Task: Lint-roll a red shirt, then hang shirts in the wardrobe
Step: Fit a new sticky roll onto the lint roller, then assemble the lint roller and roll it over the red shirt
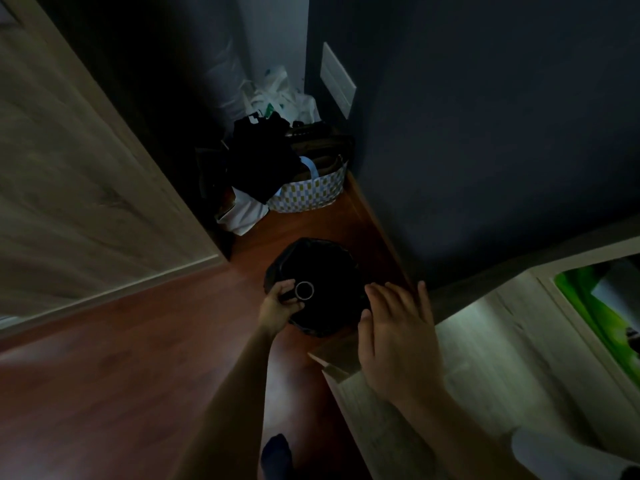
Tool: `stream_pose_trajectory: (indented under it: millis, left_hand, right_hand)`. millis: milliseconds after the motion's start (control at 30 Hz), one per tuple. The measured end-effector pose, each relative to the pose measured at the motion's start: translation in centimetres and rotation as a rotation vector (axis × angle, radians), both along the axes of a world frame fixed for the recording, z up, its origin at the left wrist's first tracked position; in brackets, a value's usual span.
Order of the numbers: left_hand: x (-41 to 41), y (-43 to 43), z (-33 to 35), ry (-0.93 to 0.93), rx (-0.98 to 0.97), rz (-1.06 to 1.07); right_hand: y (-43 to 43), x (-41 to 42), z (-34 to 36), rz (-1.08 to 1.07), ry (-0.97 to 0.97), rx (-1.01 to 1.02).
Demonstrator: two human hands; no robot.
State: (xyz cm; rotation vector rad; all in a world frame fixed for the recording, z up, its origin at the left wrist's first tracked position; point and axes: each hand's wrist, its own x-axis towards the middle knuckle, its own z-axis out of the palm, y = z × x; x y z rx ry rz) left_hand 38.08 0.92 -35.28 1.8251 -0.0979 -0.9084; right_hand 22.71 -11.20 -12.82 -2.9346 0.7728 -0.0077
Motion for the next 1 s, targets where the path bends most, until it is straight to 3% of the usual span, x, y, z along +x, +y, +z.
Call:
stream_pose_trajectory:
  millis: [167, 300, 467, 667, 767, 900, 1000]
  left_hand:
    - [-0.7, 0.4, 0.2, -0.002, -0.047, 0.069]
    - [-1.6, 1.5, 3.2, -0.123, -0.043, 0.111]
    - [-3.7, 3.6, 10.4, -0.242, -0.187, 0.244]
    - [-8.6, 6.2, 20.3, -0.246, -0.32, 0.391]
    - [-11.4, 7.7, 24.1, -0.267, -0.354, 0.408]
    - [-14.6, 8.3, 28.1, -0.293, -0.354, 0.306]
    - [-18.2, 7.5, 31.9, -0.322, -0.364, 0.215]
  right_hand:
    - [0.0, -0.1, 0.1, 0.01, -0.008, 0.009]
    - [0.2, 0.0, 0.6, -0.001, 0.004, 0.017]
    - [0.3, 0.0, 1.3, 0.001, 0.032, 0.061]
    - [0.6, -0.1, 2.2, -0.006, 0.016, 0.117]
    - [0.8, -0.5, 3.0, 0.0, -0.042, 0.253]
    - [0.8, -2.5, 6.1, -0.131, -0.206, 0.651]
    - [1.4, -7.6, 10.6, -0.139, -0.392, 0.719]
